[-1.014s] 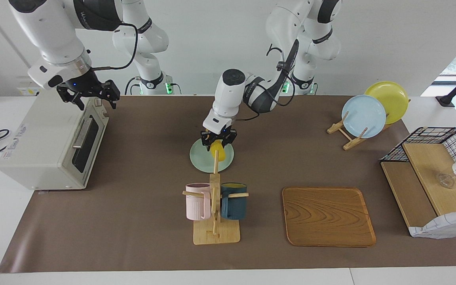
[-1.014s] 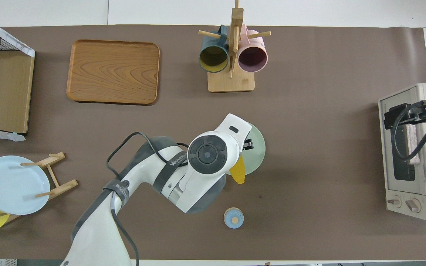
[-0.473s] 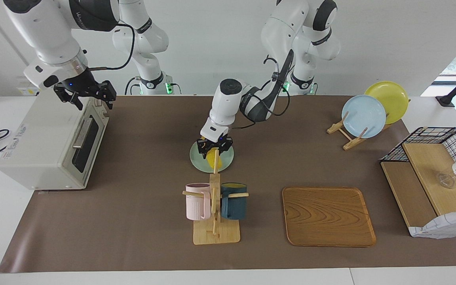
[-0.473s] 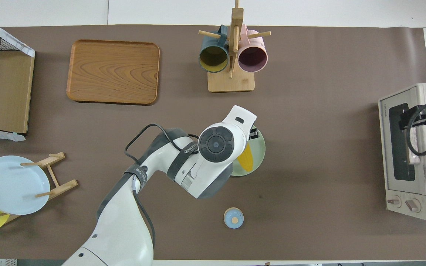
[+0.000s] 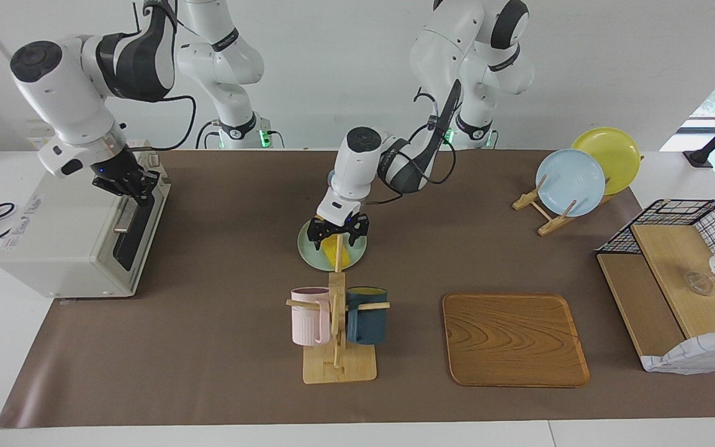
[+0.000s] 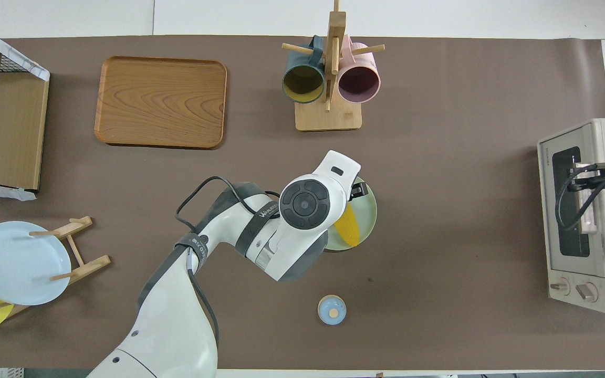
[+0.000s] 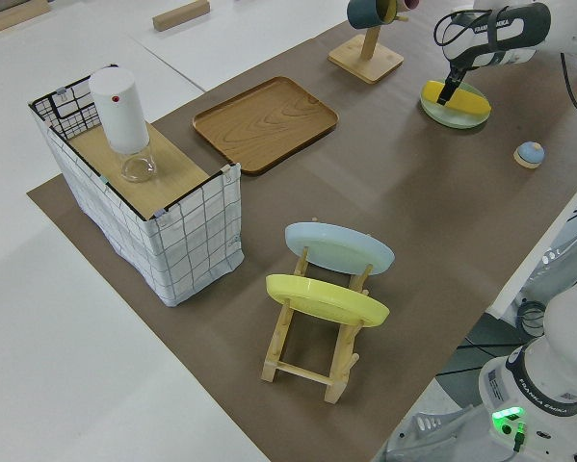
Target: Put corn in oven
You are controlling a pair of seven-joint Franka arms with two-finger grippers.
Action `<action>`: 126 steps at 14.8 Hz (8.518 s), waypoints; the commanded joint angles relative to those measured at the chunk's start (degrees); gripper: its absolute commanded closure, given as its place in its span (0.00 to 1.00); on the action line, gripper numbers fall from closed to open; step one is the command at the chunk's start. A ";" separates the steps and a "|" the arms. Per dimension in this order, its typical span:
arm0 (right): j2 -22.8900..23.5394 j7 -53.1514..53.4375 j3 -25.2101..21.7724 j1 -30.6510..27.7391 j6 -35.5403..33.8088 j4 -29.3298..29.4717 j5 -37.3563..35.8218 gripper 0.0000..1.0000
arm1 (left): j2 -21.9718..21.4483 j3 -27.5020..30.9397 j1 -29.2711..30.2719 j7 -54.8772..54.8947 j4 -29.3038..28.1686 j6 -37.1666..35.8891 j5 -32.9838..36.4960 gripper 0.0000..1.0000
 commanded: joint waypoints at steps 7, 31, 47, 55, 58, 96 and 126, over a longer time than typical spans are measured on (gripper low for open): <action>0.33 -3.97 0.52 -1.68 -1.09 -1.01 -6.69 1.00 | -16.77 3.29 13.03 16.13 -0.15 -23.63 0.10 0.00; 3.92 -0.90 0.61 1.13 17.44 -11.11 -3.72 1.00 | -27.35 -2.49 43.36 48.14 12.40 -57.67 2.73 0.00; 13.69 7.01 1.05 5.96 32.14 -14.02 -2.31 1.00 | -29.00 -4.88 43.99 47.97 10.22 -58.46 2.38 0.00; 13.78 17.64 1.05 15.53 30.91 -11.56 -0.55 1.00 | -29.27 -4.79 44.08 48.05 9.78 -58.73 2.38 0.00; 11.06 16.95 1.05 15.90 28.28 -11.29 -0.64 1.00 | -29.27 -4.53 43.90 48.05 9.78 -58.55 2.38 0.00; 25.55 42.43 3.95 45.08 21.32 4.53 -2.22 0.62 | -29.62 -4.35 44.34 48.23 9.78 -58.38 2.47 0.00; 3.94 1.76 3.51 2.47 -3.91 -3.37 -8.47 1.00 | -29.62 -4.35 44.34 48.23 9.78 -58.38 2.47 0.00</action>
